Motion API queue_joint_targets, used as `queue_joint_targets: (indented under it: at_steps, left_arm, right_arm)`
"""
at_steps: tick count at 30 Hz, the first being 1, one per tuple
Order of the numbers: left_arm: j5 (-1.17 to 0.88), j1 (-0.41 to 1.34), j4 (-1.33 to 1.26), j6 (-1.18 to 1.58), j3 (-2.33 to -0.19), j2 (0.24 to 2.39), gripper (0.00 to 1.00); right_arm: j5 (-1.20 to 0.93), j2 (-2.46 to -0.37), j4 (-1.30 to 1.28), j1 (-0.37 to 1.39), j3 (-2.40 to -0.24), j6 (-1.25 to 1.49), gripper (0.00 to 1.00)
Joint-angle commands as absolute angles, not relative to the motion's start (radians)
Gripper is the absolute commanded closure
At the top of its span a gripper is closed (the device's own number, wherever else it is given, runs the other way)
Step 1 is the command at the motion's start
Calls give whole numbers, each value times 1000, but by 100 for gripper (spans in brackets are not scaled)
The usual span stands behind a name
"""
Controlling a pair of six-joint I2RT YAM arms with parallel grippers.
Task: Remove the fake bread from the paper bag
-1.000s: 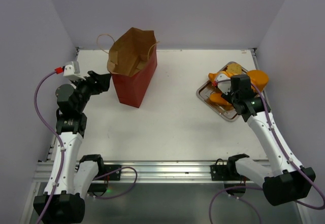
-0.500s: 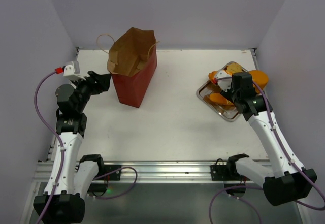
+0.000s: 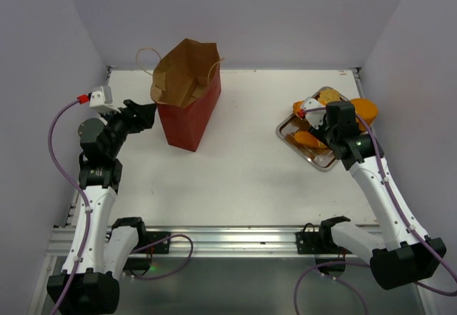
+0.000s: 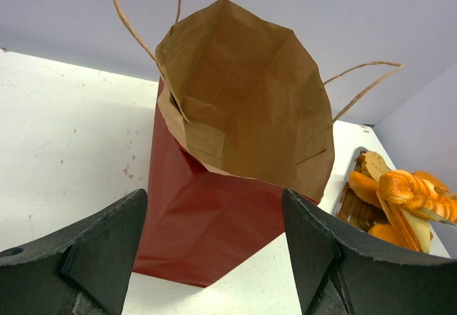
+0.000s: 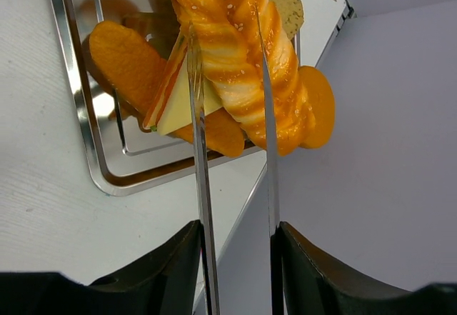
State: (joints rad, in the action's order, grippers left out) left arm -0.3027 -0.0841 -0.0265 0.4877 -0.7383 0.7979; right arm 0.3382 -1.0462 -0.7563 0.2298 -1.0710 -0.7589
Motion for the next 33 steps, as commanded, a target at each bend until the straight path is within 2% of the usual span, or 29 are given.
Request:
queue_joint_targets:
  at_steps: [1, 23, 28, 33]
  left_arm:
    - [-322, -92, -38, 489, -753, 788, 21]
    - [-334, -92, -31, 492, -758, 776, 21]
    - [-342, -92, -28, 483, -758, 766, 21]
    - [-345, -92, -11, 460, -765, 752, 20]
  right_arm:
    - [206, -1020, -851, 235, -1124, -923, 51]
    - [103, -1002, -920, 242, -1173, -887, 51]
    - [5, -1003, -959, 247, -1212, -850, 51]
    - [-202, -1043, -1020, 256, -1279, -743, 52]
